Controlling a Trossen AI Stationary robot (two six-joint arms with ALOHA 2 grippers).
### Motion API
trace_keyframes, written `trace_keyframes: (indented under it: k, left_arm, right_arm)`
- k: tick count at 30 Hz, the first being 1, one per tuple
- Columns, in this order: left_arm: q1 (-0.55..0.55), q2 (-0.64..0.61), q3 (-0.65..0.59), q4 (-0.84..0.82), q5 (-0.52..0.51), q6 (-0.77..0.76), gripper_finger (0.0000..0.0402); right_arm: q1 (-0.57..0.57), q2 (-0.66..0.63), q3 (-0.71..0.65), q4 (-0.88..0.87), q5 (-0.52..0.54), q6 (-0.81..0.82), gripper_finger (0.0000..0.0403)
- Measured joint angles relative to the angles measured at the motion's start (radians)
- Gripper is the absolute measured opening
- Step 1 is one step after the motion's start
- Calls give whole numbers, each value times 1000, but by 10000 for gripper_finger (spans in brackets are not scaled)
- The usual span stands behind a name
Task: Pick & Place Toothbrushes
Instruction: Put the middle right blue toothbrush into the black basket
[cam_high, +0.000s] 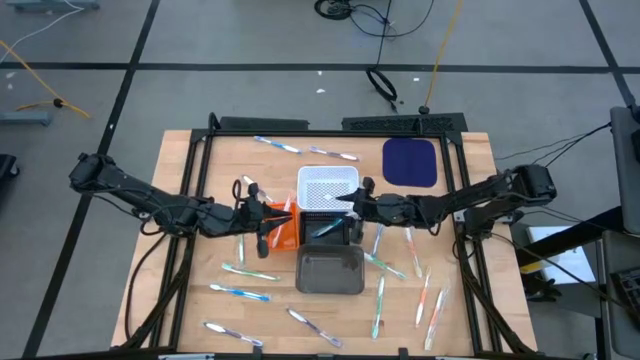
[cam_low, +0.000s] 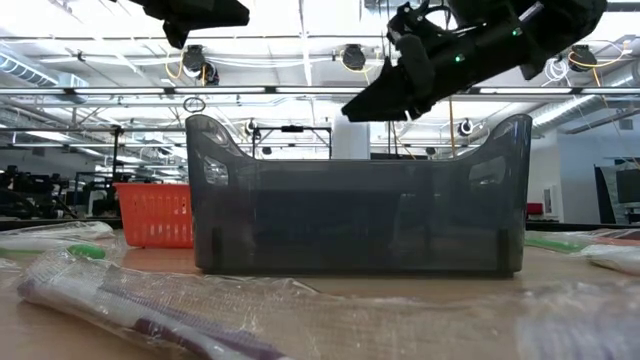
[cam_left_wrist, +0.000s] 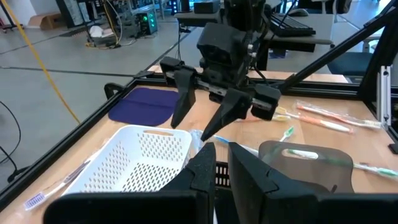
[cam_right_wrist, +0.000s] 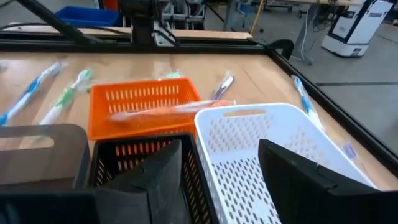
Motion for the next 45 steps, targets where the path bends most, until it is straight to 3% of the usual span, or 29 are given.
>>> trace_keyframes:
  k: [7,14,23,32,45]
  left_arm:
    - [0,0,0,-8,0,-1,42]
    - [0,0,0,-8,-1,2,42]
    - [0,0,0,-7,-2,-1,42]
    - [0,0,0,-4,-2,-3,42]
    - [0,0,0,-4,-3,-3,42]
  right_arm:
    - [55,-165,0,-329,0,62,203]
    - [120,-287,1,-646,0,328,203]
    - [167,-284,-1,-935,-5,723,203]
    - [161,-279,-173,-758,-2,898,203]
    - [103,-279,-350,-521,-1,982,203]
